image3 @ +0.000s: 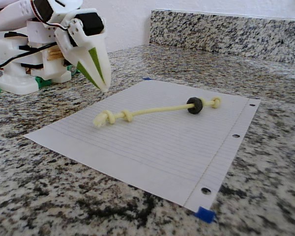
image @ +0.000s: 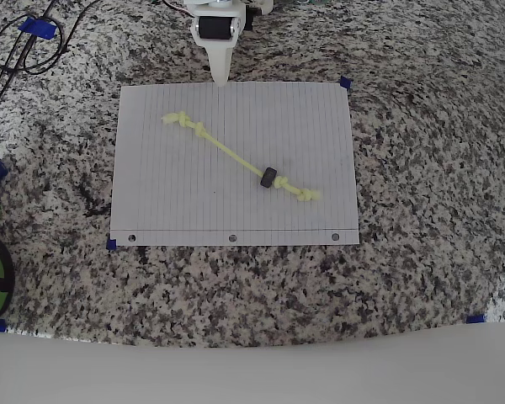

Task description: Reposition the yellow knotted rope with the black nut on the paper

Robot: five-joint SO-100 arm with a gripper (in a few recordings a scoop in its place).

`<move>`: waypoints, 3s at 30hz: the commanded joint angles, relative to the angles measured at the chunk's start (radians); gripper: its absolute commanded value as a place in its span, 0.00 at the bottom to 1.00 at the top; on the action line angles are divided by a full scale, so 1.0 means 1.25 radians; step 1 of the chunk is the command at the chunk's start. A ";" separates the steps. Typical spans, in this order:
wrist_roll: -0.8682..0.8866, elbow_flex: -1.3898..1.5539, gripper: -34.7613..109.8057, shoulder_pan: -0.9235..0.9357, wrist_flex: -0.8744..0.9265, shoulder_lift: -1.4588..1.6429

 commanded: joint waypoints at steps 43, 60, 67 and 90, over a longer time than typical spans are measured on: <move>0.000 0.009 0.29 0.002 -0.005 0.006; 0.006 0.009 0.29 -0.031 -0.007 0.006; 0.006 0.009 0.28 -0.045 -0.007 0.005; 0.002 -0.308 0.29 -0.272 -0.373 -0.376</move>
